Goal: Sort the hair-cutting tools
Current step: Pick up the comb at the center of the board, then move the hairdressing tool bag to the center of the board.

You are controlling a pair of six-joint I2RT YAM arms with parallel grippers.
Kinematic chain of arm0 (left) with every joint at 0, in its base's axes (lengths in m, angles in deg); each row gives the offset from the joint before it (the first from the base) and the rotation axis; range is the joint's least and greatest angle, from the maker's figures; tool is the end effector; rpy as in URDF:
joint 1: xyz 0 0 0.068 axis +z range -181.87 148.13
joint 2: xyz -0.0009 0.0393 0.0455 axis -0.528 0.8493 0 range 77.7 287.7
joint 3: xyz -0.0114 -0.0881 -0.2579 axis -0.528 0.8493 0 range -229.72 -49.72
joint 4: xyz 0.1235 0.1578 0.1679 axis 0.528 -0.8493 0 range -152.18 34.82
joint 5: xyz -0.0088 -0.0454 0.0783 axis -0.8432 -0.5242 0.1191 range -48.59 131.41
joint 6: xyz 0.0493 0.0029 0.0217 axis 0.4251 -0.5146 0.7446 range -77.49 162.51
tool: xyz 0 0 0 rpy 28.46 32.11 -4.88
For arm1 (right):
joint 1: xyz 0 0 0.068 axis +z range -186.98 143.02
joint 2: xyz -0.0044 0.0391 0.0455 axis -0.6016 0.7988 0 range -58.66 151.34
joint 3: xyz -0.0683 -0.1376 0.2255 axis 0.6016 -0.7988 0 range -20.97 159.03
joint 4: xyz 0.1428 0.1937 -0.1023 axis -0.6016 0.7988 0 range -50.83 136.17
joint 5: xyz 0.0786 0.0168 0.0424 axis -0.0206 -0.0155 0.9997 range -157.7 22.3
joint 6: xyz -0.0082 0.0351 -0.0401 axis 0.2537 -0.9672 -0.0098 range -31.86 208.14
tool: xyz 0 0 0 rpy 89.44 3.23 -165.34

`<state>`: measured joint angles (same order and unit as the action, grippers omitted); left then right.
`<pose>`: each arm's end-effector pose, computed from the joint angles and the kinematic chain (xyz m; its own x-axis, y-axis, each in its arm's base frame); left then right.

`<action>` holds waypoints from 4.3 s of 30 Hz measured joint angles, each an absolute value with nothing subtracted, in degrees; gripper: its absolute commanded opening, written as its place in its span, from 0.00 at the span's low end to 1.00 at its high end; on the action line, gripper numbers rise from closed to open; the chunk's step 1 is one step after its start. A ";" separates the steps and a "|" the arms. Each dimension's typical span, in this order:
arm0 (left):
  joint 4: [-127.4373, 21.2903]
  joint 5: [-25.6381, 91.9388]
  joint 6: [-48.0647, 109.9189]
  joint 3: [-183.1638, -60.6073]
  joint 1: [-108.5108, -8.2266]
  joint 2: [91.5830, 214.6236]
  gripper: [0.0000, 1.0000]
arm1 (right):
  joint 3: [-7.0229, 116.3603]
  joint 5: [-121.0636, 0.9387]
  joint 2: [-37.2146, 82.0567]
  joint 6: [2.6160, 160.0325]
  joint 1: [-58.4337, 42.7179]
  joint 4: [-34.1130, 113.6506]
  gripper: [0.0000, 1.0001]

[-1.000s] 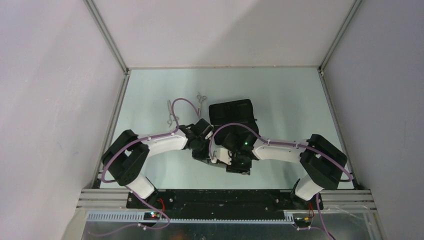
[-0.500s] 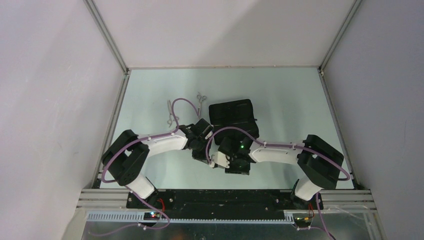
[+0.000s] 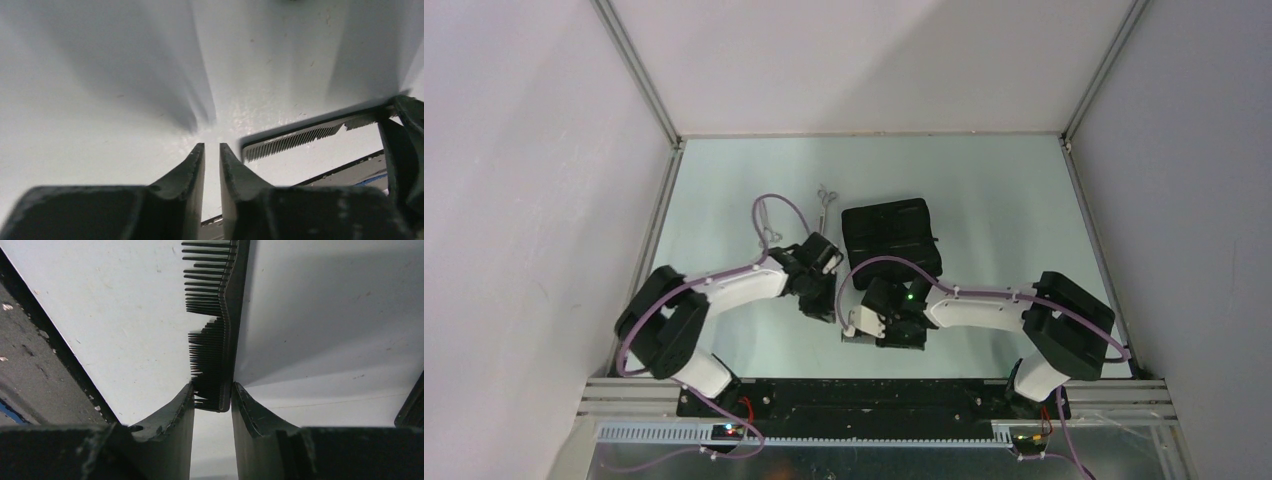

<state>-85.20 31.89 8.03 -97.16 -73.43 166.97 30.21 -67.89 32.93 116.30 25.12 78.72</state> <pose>0.2004 -0.1857 0.1551 -0.9783 0.1213 -0.1678 0.1686 0.9370 -0.3059 0.1273 0.2403 0.1564 0.0109 -0.9883 -0.1523 -0.9964 0.0021 -0.0851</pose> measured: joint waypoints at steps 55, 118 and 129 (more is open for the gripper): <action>-35.78 8.99 -16.65 -71.82 -63.81 153.81 0.07 | 23.59 -66.86 18.79 115.86 19.99 70.83 0.00; -60.17 32.24 -17.06 -60.11 -53.43 100.46 0.00 | 44.90 -75.89 45.19 66.80 4.14 70.92 0.13; -59.63 32.24 -16.93 -61.66 -53.41 105.14 0.00 | 45.21 -78.29 45.91 72.72 8.58 72.30 0.00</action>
<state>-59.63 32.24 -16.93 -61.66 -53.41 105.14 45.21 -78.29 45.91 72.72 8.58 72.30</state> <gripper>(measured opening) 0.020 0.009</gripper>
